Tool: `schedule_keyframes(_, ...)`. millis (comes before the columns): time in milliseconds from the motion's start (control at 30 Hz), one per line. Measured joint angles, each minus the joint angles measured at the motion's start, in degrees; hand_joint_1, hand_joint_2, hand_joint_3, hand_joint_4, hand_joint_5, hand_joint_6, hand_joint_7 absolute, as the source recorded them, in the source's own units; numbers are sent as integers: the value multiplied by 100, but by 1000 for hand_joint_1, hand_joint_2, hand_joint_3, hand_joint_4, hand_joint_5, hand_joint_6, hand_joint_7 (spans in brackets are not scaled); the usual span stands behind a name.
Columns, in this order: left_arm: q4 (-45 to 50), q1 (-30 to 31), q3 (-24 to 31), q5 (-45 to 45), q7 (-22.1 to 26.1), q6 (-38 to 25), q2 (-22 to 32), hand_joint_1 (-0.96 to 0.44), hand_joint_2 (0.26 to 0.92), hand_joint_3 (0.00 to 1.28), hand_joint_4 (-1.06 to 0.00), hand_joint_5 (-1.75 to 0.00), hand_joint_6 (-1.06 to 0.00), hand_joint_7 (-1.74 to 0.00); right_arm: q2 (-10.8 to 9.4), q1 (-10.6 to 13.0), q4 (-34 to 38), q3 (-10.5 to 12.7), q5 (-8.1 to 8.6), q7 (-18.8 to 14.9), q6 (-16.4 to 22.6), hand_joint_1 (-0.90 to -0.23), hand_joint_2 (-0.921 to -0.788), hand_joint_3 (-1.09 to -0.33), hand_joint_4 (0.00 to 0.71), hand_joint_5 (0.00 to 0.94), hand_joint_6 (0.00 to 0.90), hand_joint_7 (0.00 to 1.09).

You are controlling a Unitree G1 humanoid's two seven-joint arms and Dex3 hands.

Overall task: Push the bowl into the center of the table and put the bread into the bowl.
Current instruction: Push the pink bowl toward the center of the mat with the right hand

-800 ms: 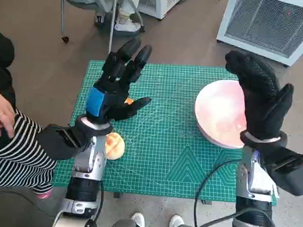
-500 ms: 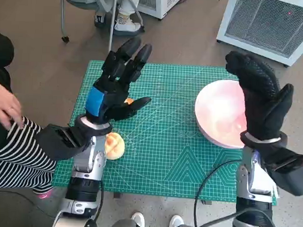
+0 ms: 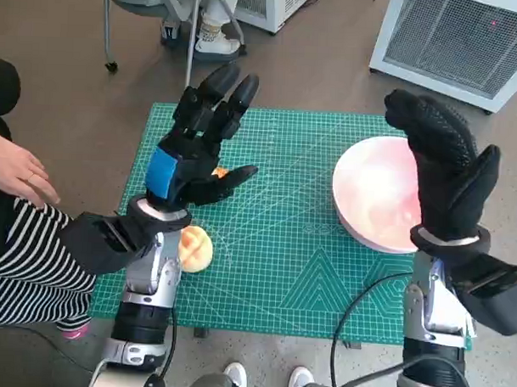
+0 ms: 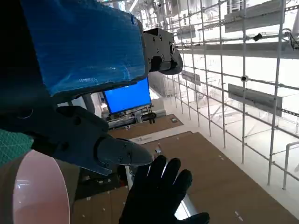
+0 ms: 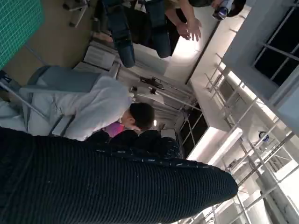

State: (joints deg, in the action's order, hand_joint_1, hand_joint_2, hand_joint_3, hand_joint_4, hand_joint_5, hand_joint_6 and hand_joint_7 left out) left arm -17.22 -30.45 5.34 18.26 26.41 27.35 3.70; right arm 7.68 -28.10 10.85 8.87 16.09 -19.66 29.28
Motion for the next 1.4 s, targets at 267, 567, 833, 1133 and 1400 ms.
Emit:
schedule_keyframes(267,0,1,0,1,2,0,5,-235,921,236,-177,-2,1,-468,30,9,16,42,0,-1,8,-646,-921,-683,157,1,93,376)
schedule_keyframes(567,-1,22,9,1,18,13,11,-239,921,232,-178,-2,1,-468,398,-17,626,603,-2,100,271,-648,-921,-751,138,0,42,416)
schedule_keyframes(833,-59,28,28,1,17,51,15,-246,921,230,-178,-2,1,-464,691,-188,1885,1086,-177,743,617,-640,-921,-800,99,9,4,409)
schedule_keyframes(1133,-172,28,25,-25,-30,106,5,-251,921,227,-187,-6,0,-468,1050,-632,3607,1299,-363,1291,774,-601,-921,-831,91,12,11,349)
schedule_keyframes(1400,-192,29,26,-36,-94,183,5,-259,921,224,-189,-6,1,-469,1176,-961,4921,1337,-421,1374,631,-562,-921,-874,71,1,4,302)
